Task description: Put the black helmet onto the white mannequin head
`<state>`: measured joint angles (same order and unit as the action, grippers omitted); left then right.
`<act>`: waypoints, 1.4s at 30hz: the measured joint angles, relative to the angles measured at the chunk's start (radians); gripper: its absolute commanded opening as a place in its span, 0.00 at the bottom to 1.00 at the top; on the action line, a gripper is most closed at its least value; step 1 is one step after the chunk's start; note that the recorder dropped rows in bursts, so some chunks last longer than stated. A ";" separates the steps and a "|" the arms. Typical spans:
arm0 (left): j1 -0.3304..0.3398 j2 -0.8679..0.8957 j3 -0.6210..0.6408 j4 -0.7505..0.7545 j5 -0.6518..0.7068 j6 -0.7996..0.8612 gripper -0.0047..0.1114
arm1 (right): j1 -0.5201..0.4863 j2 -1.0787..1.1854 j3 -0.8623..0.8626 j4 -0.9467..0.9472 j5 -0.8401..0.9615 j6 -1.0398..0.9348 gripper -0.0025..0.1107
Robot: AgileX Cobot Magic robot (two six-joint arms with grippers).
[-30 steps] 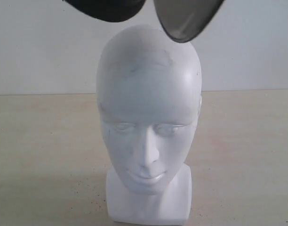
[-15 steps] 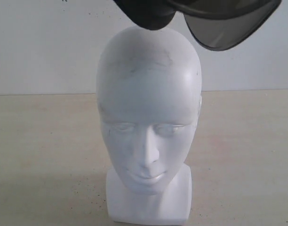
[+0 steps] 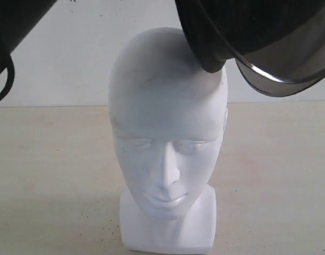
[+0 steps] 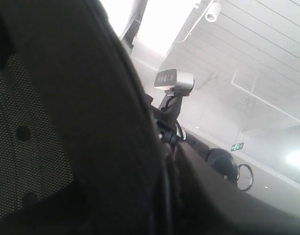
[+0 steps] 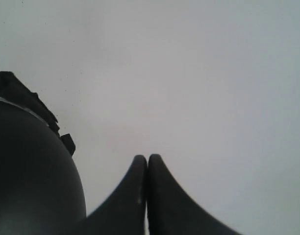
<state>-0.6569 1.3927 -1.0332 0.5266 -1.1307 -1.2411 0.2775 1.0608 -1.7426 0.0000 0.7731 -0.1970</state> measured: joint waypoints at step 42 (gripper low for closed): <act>-0.005 0.018 0.126 -0.099 -0.024 0.180 0.08 | 0.000 0.147 0.000 0.271 0.069 -0.031 0.02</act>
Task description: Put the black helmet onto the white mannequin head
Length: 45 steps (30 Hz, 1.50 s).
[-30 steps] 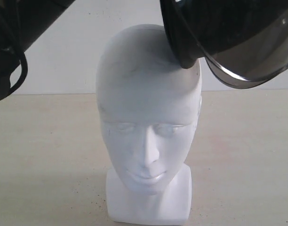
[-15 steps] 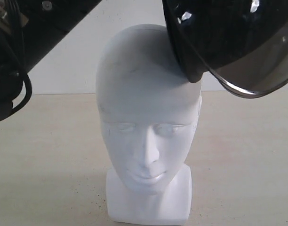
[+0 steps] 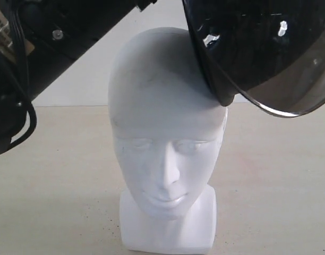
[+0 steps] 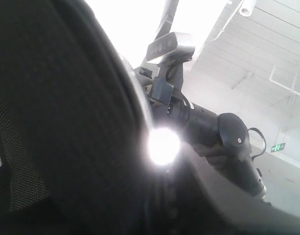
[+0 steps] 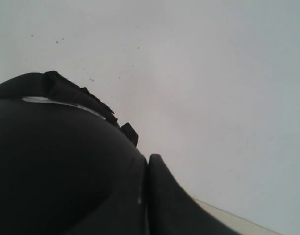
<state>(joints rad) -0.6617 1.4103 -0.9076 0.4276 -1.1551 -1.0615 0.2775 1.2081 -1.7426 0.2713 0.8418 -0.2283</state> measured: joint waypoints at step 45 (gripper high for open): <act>0.014 -0.054 0.198 -0.076 -0.109 0.120 0.08 | 0.000 0.061 -0.003 0.401 0.044 -0.267 0.02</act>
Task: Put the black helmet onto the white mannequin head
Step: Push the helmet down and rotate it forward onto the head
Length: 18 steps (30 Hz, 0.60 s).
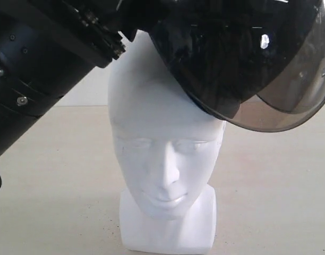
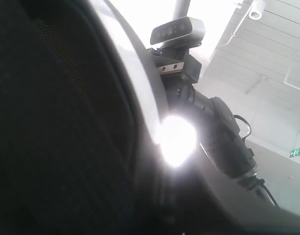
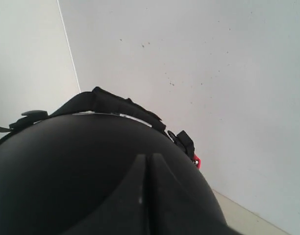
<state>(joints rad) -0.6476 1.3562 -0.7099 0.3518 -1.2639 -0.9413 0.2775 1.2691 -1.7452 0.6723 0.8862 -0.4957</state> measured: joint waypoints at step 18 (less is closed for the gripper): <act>0.050 -0.085 0.144 -0.050 0.062 0.062 0.08 | 0.000 -0.006 0.118 0.033 -0.024 -0.020 0.02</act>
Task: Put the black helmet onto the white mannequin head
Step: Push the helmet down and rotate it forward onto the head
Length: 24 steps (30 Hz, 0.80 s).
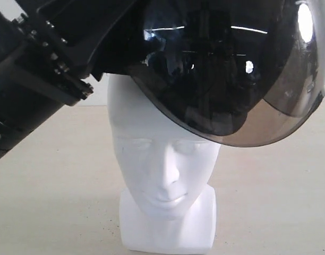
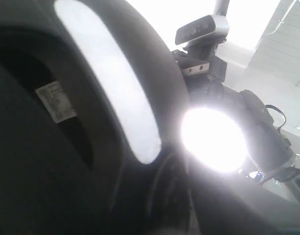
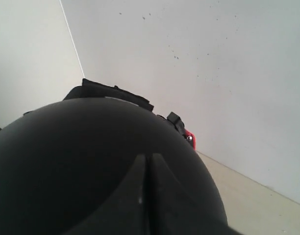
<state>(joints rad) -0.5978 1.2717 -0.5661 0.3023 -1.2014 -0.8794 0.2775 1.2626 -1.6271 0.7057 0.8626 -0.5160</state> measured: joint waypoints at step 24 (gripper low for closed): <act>0.004 -0.022 0.072 -0.055 -0.002 0.022 0.08 | 0.000 0.063 0.004 0.150 0.038 -0.131 0.02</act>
<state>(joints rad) -0.5936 1.2492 -0.4943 0.2477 -1.2035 -0.8572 0.2775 1.3256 -1.6234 0.8558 0.9011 -0.6470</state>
